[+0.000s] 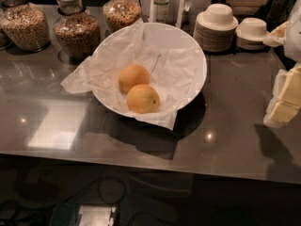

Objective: Pick orange from white bowl

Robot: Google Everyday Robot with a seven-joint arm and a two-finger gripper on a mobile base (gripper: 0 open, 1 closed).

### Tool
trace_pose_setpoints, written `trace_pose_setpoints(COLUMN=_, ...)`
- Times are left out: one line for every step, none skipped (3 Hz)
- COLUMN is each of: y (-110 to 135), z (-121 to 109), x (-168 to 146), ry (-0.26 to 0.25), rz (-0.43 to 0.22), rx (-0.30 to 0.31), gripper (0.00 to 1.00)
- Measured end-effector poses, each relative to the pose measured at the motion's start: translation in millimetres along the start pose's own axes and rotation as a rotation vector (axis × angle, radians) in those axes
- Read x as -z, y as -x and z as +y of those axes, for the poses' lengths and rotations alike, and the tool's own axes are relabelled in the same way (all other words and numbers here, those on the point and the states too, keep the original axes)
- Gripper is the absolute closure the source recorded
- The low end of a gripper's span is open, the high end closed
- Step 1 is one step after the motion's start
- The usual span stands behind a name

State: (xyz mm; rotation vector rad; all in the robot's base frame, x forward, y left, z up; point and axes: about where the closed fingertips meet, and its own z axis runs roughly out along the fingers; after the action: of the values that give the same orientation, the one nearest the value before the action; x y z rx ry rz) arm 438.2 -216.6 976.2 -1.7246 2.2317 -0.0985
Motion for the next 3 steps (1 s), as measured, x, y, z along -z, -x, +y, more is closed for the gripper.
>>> trace_pose_setpoints(y=0.0, z=0.0, x=0.0, ry=0.000, rz=0.000, rx=0.000, gripper=0.00)
trace_pose_setpoints(y=9.7, z=-6.3, x=-3.4, ry=0.029, rz=-0.106, rx=0.014, gripper=0.00)
trace_pose_setpoints(y=63.9, z=-22.3, x=7.6, ry=0.046, rz=-0.320, rx=0.158, gripper=0.00)
